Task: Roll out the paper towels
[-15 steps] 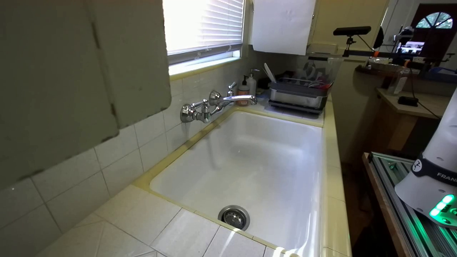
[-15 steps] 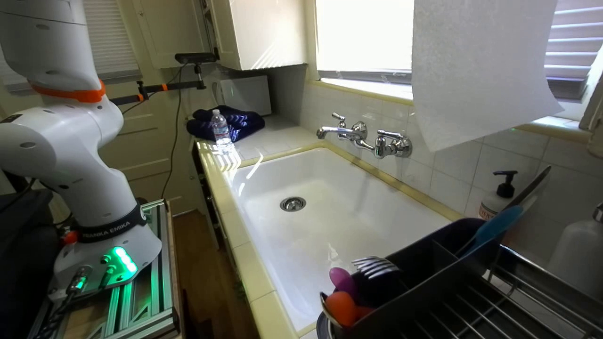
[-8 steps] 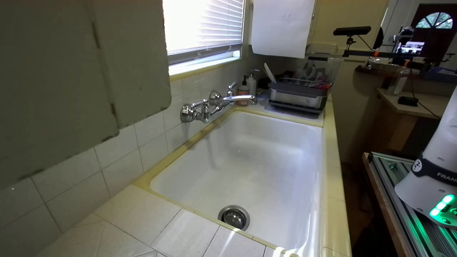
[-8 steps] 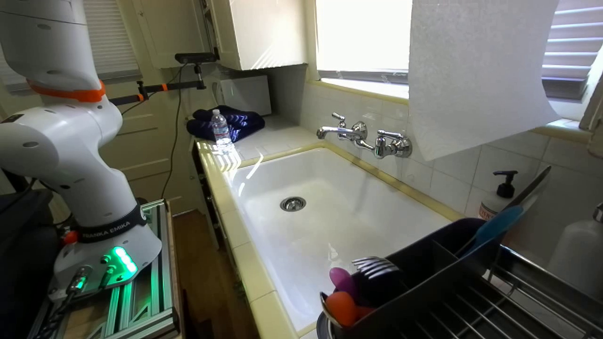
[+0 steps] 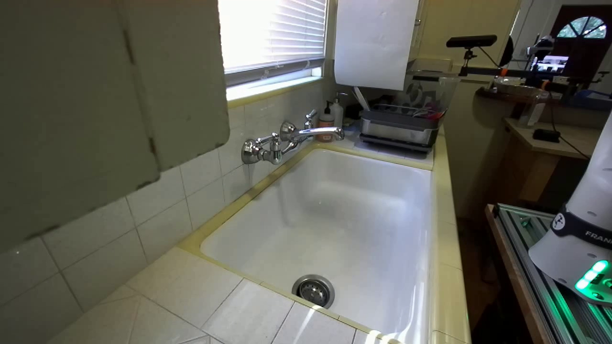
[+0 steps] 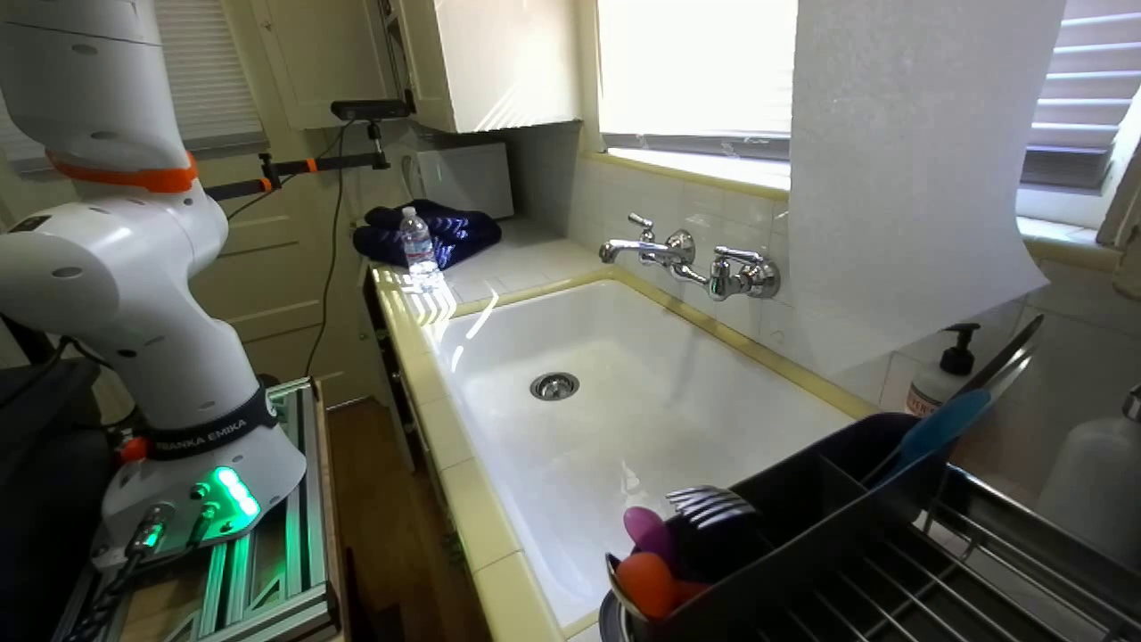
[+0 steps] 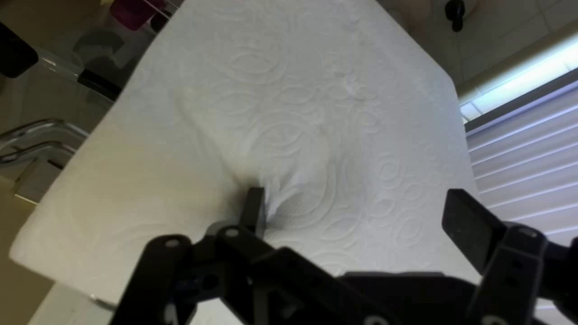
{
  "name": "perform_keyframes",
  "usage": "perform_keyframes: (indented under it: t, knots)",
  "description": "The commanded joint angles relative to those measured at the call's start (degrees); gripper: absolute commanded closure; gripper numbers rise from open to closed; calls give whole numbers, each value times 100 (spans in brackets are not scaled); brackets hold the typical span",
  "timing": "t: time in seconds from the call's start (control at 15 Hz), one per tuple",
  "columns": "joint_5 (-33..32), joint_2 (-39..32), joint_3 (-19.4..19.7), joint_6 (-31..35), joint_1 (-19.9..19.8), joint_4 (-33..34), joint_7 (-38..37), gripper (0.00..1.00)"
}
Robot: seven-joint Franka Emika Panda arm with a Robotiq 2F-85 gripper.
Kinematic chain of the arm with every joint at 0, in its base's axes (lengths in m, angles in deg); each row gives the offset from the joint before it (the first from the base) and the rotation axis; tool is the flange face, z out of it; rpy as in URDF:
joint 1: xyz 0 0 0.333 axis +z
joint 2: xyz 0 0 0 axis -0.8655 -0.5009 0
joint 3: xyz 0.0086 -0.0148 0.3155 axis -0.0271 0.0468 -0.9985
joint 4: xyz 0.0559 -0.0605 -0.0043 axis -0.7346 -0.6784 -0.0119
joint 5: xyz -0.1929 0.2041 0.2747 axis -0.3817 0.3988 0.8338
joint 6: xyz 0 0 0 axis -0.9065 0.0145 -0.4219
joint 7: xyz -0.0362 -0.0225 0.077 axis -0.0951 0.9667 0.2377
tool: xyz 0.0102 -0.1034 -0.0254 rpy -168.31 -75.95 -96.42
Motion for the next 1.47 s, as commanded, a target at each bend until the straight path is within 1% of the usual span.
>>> perform_keyframes:
  t: [0.0,0.33,0.6,0.87,1.07,1.4]
  knots:
    - [15,46,-105,-5,117,-470,8,0]
    - [45,138,-237,43,198,-737,56,0]
    - [57,343,-276,148,206,-579,34,0]
    - [-46,517,-205,324,152,-351,-84,0]
    - [-53,491,-63,658,33,-139,-306,0]
    - [-75,248,265,1557,-222,81,-784,0]
